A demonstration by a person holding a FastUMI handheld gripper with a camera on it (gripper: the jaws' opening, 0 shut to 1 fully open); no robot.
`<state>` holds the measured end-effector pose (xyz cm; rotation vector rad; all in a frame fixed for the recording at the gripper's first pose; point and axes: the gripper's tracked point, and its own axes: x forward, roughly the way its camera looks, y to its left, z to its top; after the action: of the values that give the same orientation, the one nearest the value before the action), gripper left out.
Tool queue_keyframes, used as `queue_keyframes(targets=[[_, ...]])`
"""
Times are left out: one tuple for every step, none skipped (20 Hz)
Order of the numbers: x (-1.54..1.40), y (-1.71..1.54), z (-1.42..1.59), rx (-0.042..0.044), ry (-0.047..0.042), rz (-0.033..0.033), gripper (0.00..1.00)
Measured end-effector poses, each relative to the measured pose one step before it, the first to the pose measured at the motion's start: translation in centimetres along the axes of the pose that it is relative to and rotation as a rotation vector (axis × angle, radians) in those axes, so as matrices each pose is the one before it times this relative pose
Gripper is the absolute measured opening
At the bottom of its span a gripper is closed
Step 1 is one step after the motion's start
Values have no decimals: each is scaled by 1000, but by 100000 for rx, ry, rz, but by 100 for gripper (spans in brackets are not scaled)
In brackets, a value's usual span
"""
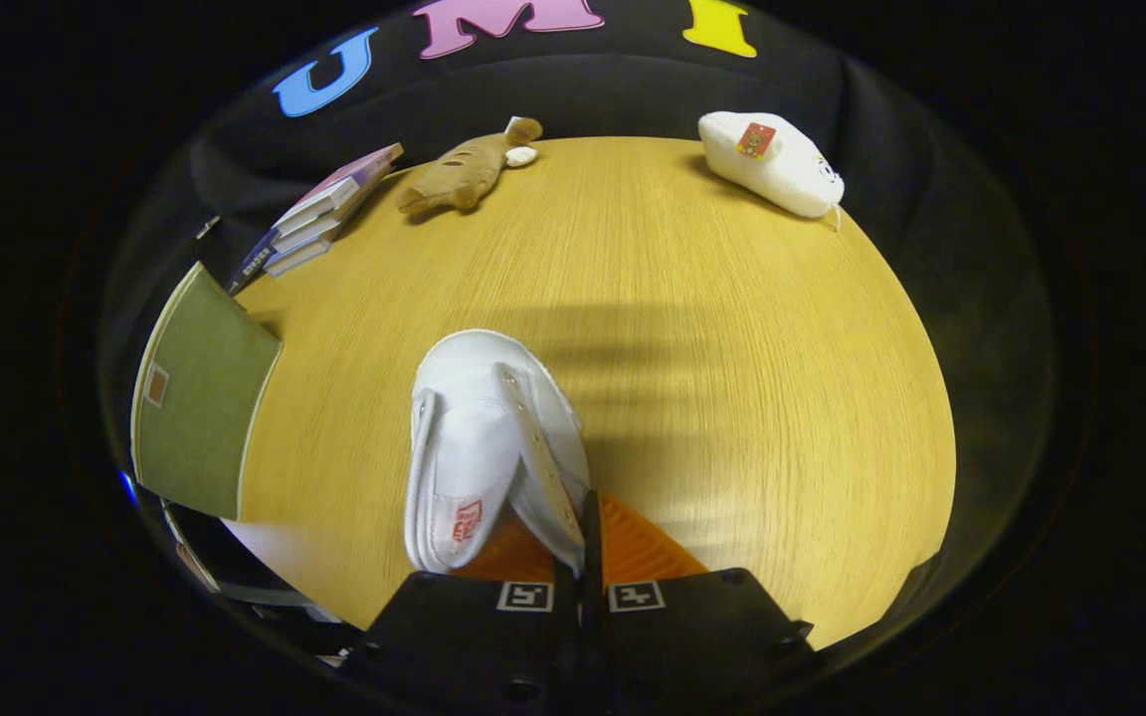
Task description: Open the storage box then place both shoes into the box .Put the left shoe in first, then the right shoe, with the right side of both shoes facing outward in a uniform manner.
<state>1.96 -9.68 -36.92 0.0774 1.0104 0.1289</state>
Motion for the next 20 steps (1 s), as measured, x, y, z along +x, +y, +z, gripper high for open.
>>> queue_keyframes(targets=[[-181, 194, -49, 3445, 594, -402, 6], [-280, 292, -56, 3941, 136, -654, 5], [-670, 485, 38, 2980, -509, -744, 5], [-875, 678, 26, 1879, -709, -444, 5], [-804, 653, 95, 1283, -645, -685, 5], [-644, 604, 352, 1450, -1109, -1004, 5], [-957, 732, 526, 2131, -1656, -1072, 5], [-1086, 928, 610, 2581, -2151, -641, 5], [-1088, 1079, 605, 2495, -2171, -306, 5], [-1158, 1114, 569, 2292, -2160, -435, 5], [-1175, 1178, 650, 2141, -2235, -463, 5], [-1333, 1369, 559, 1885, -2468, -301, 5], [-1296, 1550, 549, 1413, -2369, 214, 5], [-1234, 1695, 368, 1346, -2074, 580, 5], [-1199, 1809, 354, 1576, -1741, 876, 5], [-1053, 1935, 67, 1407, -1363, 1228, 5], [-916, 2252, 70, 1063, -1248, 2115, 5], [-736, 2306, -85, 1202, -382, 2722, 5], [-498, 2351, -298, 1708, 548, 2683, 5], [-170, 2196, -255, 1696, 865, 2720, 5]])
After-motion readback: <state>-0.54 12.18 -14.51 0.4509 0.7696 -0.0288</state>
